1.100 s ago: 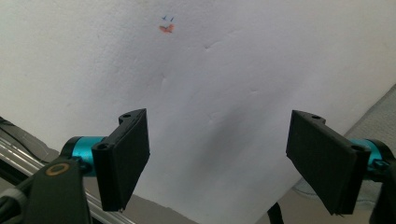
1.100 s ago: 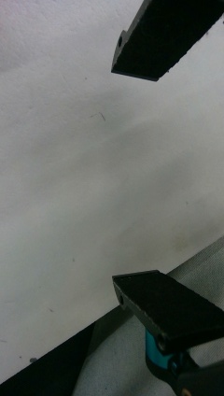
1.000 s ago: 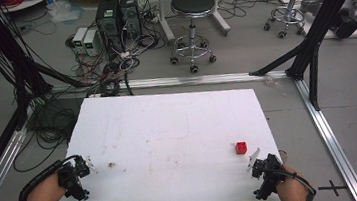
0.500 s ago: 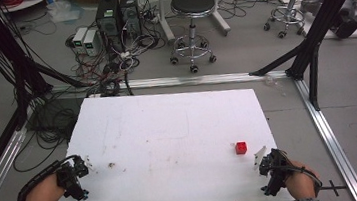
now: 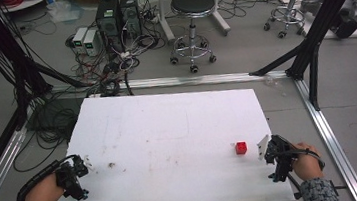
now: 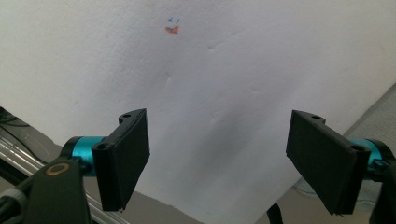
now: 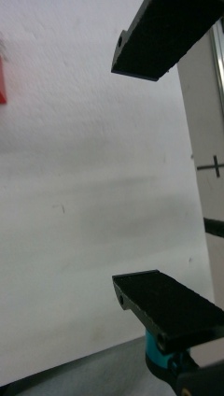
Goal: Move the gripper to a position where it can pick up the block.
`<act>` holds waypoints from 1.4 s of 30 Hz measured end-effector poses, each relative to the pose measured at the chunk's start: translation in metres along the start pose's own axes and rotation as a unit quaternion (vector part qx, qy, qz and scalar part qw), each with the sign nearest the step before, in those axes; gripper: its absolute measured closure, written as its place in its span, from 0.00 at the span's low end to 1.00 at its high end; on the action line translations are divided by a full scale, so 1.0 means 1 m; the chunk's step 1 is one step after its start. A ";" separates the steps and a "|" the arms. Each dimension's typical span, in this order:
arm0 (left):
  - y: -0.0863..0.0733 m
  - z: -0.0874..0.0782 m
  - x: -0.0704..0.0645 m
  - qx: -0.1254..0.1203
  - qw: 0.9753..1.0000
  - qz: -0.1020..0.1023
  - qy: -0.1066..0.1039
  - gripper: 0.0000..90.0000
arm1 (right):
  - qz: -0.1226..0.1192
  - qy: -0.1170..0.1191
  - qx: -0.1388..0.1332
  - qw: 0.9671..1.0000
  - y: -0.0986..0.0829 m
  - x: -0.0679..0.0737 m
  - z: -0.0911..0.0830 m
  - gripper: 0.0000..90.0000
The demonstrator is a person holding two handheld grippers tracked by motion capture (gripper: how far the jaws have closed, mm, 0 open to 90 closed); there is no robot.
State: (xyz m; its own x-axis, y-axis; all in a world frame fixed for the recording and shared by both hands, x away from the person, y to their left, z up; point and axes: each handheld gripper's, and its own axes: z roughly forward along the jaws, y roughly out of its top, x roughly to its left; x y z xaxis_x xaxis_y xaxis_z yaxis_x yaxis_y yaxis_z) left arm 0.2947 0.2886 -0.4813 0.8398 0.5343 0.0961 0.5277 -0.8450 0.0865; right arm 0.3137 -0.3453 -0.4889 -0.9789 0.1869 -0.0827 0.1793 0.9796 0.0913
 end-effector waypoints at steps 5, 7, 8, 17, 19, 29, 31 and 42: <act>0.000 0.000 0.000 -0.001 1.000 0.000 0.000 0.24 | -0.024 -0.007 0.002 1.000 0.005 -0.018 -0.015 0.01; 0.000 0.000 0.000 -0.001 1.000 0.000 0.000 0.24 | -0.028 -0.014 0.007 0.999 0.007 -0.024 -0.021 0.01; 0.000 0.000 0.000 0.000 1.000 0.000 -0.001 0.24 | -0.028 -0.014 0.007 0.999 0.007 -0.024 -0.021 0.01; -0.001 0.000 0.000 -0.003 1.000 -0.003 0.002 0.24 | -0.047 -0.017 0.006 0.999 0.030 -0.051 -0.036 0.01; -0.002 0.000 0.000 -0.003 1.000 -0.004 0.000 0.24 | -0.049 -0.016 0.007 0.999 0.034 -0.053 -0.035 0.01; -0.003 0.000 0.001 -0.005 1.000 -0.006 0.002 0.24 | -0.067 -0.001 0.012 0.998 0.058 -0.062 -0.018 0.01; -0.003 0.000 0.001 -0.004 1.000 -0.007 0.002 0.24 | -0.066 0.003 0.014 0.998 0.063 -0.063 -0.010 0.01; -0.005 0.001 0.002 -0.004 1.000 -0.010 0.001 0.24 | -0.077 0.021 0.026 0.996 0.077 -0.068 0.016 0.01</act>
State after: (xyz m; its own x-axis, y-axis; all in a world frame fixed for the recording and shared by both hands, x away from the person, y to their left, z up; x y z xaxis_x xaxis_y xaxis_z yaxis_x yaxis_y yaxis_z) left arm 0.2942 0.2935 -0.4821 0.8290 0.5510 0.0956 0.5432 -0.8341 0.0960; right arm 0.3955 -0.2815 -0.4924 -0.9982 0.0315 -0.0510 0.0301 0.9991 0.0286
